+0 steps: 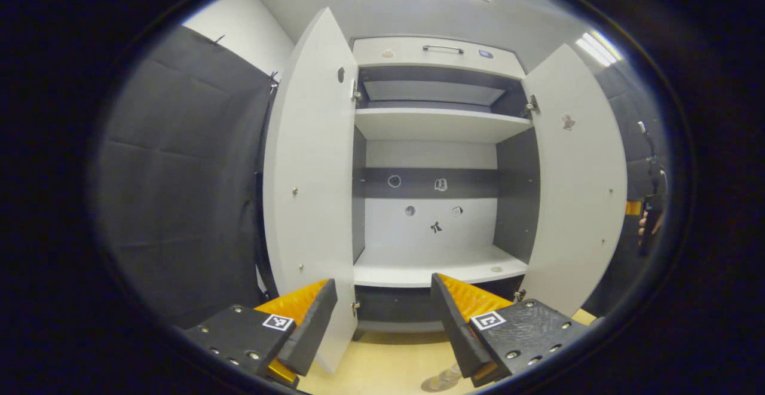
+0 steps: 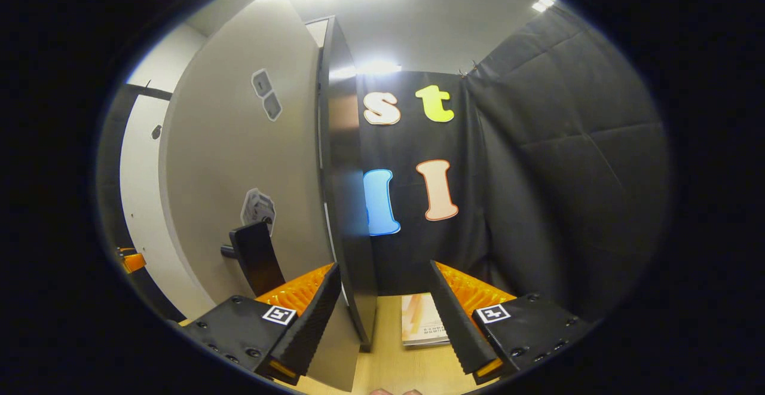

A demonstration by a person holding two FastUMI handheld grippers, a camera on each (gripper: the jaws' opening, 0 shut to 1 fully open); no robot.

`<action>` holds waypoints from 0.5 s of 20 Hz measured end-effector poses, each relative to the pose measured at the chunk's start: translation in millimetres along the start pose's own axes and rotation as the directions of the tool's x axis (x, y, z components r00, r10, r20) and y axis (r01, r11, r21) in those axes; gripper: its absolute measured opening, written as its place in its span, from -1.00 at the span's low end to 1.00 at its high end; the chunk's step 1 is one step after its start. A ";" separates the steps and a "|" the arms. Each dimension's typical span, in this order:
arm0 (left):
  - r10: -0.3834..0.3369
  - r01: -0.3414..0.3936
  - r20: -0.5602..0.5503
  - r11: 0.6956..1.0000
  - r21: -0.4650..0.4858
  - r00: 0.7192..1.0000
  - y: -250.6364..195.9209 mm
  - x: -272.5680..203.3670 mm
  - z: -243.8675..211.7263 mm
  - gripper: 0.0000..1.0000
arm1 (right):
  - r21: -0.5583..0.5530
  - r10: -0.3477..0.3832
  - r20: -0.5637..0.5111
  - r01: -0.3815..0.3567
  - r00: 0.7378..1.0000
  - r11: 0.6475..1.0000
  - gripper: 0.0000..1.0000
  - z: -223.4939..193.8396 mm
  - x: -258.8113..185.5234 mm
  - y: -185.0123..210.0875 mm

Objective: Grasp the bottle in the cabinet with the left hand and place it on the coaster, then close the right door with the right hand and the left door with the left hand.

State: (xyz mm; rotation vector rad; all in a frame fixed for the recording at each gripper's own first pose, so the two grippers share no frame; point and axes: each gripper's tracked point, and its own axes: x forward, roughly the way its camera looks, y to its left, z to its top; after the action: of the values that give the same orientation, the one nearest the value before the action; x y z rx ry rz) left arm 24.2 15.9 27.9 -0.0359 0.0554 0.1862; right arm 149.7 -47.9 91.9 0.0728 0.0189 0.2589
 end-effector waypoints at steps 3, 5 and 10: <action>-0.013 0.013 0.007 1.000 -0.019 1.000 6.3 -0.7 0.0 0.82 | -0.013 0.014 0.000 -0.014 1.000 1.000 0.87 -1.6 -0.4 24.7; -0.003 0.003 0.024 1.000 -0.010 1.000 15.1 -2.2 2.8 0.83 | 0.021 0.047 -0.003 -0.047 0.999 0.999 0.79 -6.5 1.4 49.5; 0.016 -0.014 0.021 0.998 -0.054 1.000 36.9 -10.5 -3.8 0.82 | 0.064 0.119 -0.007 -0.118 0.993 0.991 0.87 -15.1 13.8 107.7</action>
State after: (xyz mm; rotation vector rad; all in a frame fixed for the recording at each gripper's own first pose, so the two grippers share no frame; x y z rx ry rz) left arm 6.8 50.1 23.6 -0.0871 0.0295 0.2030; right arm 135.1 60.5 84.8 0.1357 0.0332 0.3773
